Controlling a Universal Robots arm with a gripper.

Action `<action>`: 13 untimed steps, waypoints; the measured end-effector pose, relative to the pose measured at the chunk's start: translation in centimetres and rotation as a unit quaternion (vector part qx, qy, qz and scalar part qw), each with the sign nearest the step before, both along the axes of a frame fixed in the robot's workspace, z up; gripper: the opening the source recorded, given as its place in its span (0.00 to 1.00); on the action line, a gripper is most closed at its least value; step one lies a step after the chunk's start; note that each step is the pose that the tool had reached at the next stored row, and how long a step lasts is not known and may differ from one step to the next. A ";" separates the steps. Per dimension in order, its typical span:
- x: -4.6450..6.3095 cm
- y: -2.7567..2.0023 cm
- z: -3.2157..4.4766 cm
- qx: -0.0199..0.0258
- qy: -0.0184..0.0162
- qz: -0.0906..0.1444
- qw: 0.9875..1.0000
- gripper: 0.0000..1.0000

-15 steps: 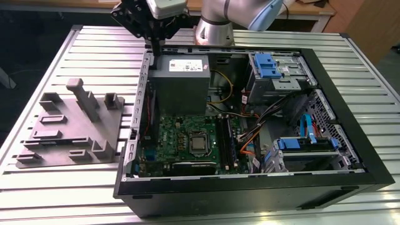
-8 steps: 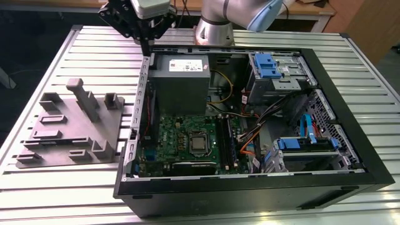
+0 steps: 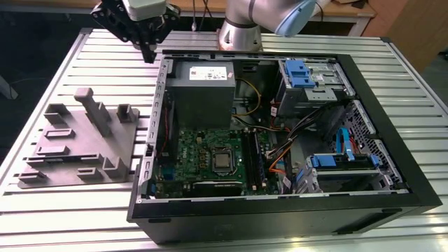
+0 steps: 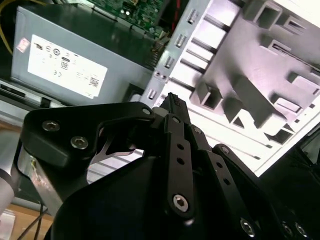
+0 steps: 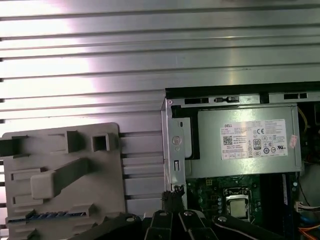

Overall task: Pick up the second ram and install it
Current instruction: 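Reach for the second ram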

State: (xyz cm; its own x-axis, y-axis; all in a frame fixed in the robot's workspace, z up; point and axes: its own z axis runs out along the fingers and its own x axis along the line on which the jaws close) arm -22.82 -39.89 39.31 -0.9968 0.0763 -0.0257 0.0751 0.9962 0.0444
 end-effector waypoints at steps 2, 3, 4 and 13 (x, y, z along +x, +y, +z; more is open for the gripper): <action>-0.7 0.00 0.01 0.000 0.000 0.000 1.000 0.10; -1.1 0.00 0.00 0.000 0.000 0.000 1.000 0.10; -1.4 0.00 0.00 0.000 0.000 0.000 1.000 0.10; -4.6 0.00 -0.01 0.000 -0.001 0.000 1.000 0.10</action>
